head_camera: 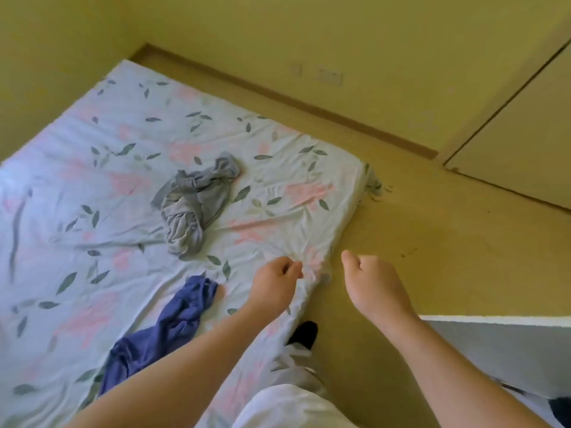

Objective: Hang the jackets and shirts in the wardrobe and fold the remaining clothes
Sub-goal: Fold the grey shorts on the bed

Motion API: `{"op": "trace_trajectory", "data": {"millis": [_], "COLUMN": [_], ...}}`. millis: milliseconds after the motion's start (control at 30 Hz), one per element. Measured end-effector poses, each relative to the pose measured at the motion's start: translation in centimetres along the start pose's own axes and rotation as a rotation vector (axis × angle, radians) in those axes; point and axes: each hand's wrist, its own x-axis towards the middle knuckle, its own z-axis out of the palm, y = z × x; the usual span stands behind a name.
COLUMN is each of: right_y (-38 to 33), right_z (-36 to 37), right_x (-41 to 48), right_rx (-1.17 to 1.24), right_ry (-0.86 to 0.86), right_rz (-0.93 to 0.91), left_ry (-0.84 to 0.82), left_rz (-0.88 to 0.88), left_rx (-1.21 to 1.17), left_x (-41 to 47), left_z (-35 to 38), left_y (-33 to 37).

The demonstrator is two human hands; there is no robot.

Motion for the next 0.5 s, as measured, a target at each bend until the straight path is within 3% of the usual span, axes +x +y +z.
{"op": "trace_trajectory", "data": {"millis": [100, 267, 400, 500], "right_y": [-2.9, -5.2, -4.4, -3.2], "right_z": [5.5, 13.8, 18.5, 20.8], "right_x": [6.1, 14.6, 19.8, 22.2], "right_rx": [-0.015, -0.111, -0.162, -0.166], "right_ry": [-0.211, -0.440, -0.498, -0.473], "right_rz": [-0.020, -0.049, -0.079, -0.097], "left_ry": [0.112, 0.218, 0.271, 0.182], "left_rz": [-0.213, -0.383, -0.455, -0.564], "left_rx": [0.069, 0.245, 0.341, 0.421], "left_x": [6.9, 18.5, 27.9, 33.1], "left_z": [-3.9, -9.4, -12.0, -12.6], "left_y": [-6.1, -14.3, -19.9, -23.1]}}
